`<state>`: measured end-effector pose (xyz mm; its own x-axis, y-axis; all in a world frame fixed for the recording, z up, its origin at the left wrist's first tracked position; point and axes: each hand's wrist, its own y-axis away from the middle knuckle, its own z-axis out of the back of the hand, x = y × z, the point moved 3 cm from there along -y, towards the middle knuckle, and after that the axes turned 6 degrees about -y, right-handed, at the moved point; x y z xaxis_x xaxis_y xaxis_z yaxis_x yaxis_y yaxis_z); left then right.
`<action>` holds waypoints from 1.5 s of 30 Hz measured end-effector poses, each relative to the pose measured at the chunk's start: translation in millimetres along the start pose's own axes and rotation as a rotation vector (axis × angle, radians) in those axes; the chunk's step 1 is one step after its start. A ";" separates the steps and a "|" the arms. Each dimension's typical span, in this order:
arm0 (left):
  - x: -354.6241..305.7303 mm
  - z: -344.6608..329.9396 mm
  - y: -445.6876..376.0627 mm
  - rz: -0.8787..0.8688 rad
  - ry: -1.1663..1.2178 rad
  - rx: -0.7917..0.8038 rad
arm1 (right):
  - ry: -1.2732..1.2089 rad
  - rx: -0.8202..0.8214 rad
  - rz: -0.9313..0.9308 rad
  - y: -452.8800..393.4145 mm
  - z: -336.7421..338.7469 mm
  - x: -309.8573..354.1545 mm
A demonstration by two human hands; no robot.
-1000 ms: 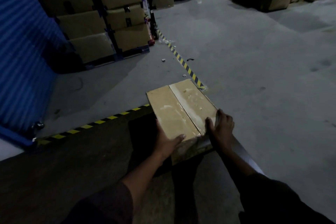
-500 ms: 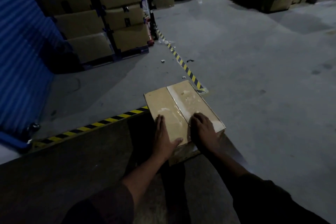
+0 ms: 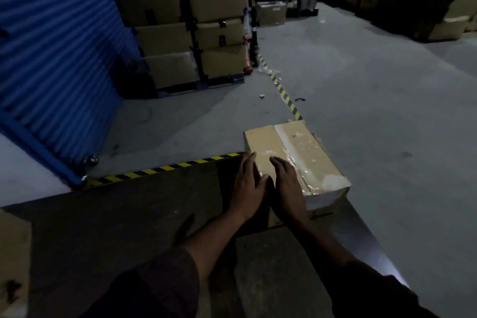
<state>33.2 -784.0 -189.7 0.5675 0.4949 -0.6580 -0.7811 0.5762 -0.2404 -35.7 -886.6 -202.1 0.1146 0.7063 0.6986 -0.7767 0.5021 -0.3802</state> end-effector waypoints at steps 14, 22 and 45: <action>106.6 254.4 161.2 0.111 -0.237 -0.566 | -0.300 0.282 0.327 73.0 -139.7 256.4; 183.6 396.3 268.0 0.251 -0.349 -0.754 | -0.428 0.421 0.497 136.2 -221.4 415.8; 379.5 556.5 385.4 0.836 0.103 -0.945 | -0.460 0.677 -0.186 162.6 -411.1 529.0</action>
<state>92.4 -12.2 -134.9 -0.1770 0.4052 -0.8969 -0.7951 -0.5960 -0.1123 153.3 -226.2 -143.5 0.1278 0.2938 0.9473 -0.9909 0.0785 0.1093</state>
